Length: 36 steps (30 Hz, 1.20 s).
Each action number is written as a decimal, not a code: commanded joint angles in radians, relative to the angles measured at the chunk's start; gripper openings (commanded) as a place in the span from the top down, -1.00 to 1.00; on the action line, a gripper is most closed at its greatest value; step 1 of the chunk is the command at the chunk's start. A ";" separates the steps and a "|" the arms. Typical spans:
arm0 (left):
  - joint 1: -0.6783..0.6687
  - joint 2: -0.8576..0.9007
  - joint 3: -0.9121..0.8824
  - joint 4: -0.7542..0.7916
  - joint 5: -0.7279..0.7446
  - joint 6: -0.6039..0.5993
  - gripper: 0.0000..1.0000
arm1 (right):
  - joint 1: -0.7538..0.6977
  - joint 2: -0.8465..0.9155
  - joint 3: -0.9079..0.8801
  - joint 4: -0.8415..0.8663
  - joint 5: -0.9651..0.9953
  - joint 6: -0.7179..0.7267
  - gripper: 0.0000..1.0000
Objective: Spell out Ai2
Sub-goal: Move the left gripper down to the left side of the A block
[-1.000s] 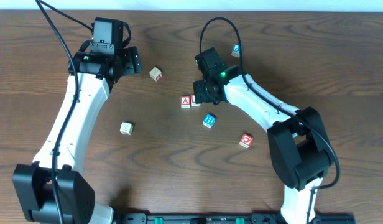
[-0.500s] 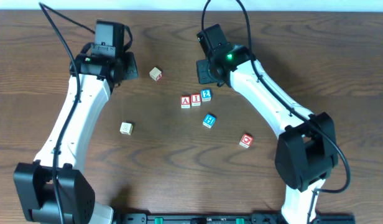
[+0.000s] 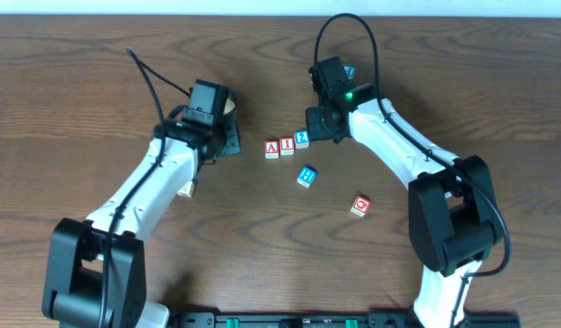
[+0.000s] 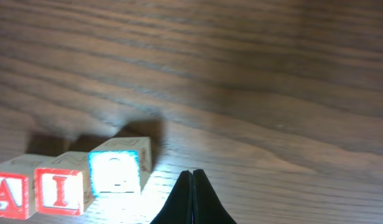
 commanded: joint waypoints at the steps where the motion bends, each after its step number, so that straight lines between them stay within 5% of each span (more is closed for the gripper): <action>1: -0.008 0.023 -0.043 0.037 -0.015 -0.095 0.88 | -0.001 -0.011 -0.012 0.008 -0.022 -0.015 0.97; 36: -0.068 0.163 -0.050 0.150 0.037 -0.215 0.88 | 0.001 0.093 -0.012 0.016 -0.207 -0.033 0.98</action>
